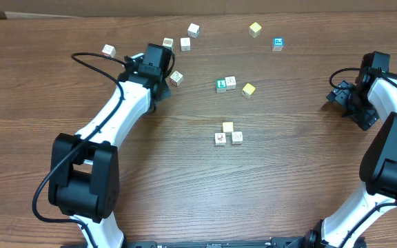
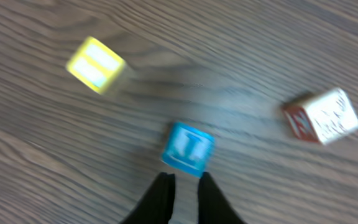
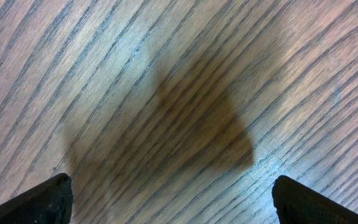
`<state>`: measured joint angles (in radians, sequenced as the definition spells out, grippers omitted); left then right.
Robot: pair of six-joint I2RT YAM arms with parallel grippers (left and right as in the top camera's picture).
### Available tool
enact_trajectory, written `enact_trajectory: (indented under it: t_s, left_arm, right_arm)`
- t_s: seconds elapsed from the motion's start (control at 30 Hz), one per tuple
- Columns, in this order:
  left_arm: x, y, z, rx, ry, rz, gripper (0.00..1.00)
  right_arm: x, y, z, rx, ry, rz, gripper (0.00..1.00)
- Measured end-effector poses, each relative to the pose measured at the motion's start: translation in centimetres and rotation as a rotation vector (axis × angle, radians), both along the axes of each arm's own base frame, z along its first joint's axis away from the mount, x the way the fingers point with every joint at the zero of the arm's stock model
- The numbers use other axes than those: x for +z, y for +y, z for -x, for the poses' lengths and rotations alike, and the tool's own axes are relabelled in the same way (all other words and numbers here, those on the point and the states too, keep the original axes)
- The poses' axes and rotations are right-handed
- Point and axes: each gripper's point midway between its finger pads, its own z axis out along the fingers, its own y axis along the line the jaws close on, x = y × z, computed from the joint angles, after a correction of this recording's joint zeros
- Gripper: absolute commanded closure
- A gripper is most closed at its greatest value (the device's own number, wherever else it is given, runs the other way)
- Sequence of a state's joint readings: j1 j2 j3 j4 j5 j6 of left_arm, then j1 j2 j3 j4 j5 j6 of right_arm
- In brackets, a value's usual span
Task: Form a circle
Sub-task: 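Move the left gripper back-left toward the yellow-bordered block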
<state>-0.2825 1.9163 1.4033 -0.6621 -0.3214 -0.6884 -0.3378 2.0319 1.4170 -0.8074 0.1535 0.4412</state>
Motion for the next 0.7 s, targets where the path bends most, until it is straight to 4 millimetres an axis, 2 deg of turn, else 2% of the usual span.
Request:
enact_trajectory:
  t_s: [0.1,0.3,0.37,0.43,0.6,0.7]
  left_arm:
    - [0.1,1.7,-0.1,0.02,0.003,-0.047,0.47]
    - [0.1,4.0,-0.2,0.061,0.006,-0.081,0.21]
    - [-0.3,4.5,-0.2,0.068,0.018,-0.087,0.16]
    - [-1.2,4.6,-0.3,0.071,0.034,-0.09,0.15]
    - [-3.6,4.4,-0.4,0.061,0.075,-0.087,0.25]
    - [-3.5,3.9,-0.9,0.032,0.062,-0.073,0.37]
  right_arm:
    - [0.0,0.0,0.0,0.0,0.001,0.0,0.0]
    - [0.0,0.0,0.0,0.0,0.0,0.0,0.0]
    - [0.0,0.0,0.0,0.0,0.001,0.0,0.0]
    - [0.0,0.0,0.0,0.001,0.001,0.0,0.0]
    - [0.0,0.0,0.0,0.0,0.001,0.0,0.0]
    - [0.0,0.0,0.0,0.0,0.001,0.0,0.0]
